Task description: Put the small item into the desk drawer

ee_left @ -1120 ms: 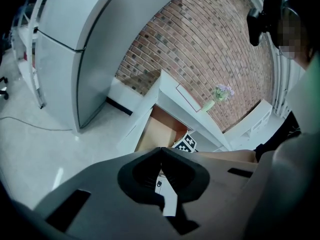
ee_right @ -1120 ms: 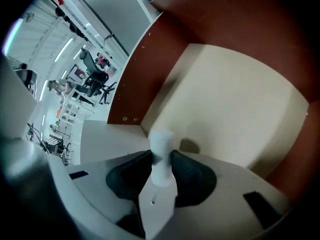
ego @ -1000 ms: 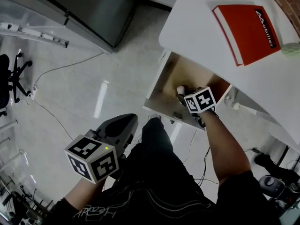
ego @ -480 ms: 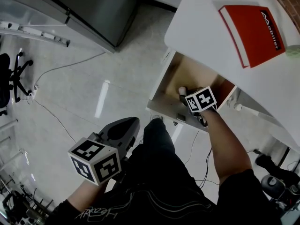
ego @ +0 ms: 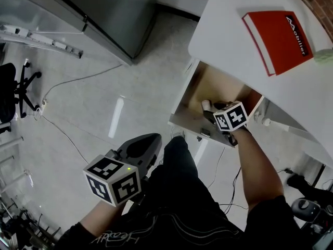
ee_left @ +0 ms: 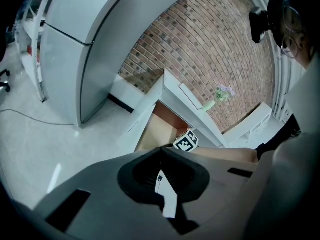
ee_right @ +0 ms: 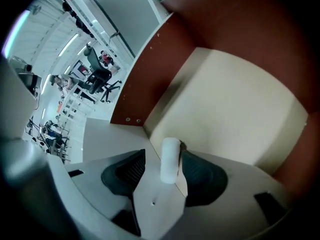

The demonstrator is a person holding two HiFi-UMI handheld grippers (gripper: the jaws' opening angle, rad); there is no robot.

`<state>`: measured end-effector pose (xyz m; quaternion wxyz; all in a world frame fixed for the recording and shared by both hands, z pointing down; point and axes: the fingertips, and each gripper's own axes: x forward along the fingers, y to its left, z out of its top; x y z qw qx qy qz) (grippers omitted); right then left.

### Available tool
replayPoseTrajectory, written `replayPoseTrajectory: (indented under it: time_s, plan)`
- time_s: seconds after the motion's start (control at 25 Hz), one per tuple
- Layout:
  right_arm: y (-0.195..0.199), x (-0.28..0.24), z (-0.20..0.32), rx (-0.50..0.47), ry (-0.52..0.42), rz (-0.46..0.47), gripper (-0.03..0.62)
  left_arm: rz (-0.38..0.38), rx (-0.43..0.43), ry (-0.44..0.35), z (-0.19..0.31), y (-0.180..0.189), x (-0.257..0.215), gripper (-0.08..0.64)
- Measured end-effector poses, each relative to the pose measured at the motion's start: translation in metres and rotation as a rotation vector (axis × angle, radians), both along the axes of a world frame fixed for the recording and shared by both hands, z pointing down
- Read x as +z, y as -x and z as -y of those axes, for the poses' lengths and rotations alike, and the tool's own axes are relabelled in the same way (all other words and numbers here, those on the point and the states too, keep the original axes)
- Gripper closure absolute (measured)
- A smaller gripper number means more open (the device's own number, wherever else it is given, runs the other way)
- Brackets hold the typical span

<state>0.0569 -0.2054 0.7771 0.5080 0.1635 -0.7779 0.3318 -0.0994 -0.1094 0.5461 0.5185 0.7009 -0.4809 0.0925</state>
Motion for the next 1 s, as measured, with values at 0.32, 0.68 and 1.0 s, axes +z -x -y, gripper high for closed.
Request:
replayPoseTrajectory:
  time_s: [0.32,0.68,1.0]
  plan:
    - [0.013,-0.153,-0.01,0.074,-0.257,0.209,0.373,0.006,0.012,-0.076,-0.012,0.008,-0.04,0.538]
    - [0.024,-0.372,-0.08,0.211,-0.465,0.566,0.399,0.014,0.123,-0.234,-0.041,-0.01,-0.135,0.538]
    - [0.023,-0.511,-0.161,0.287,-0.61,0.828,0.468,0.007,0.275,-0.424,-0.083,-0.036,-0.243,0.538]
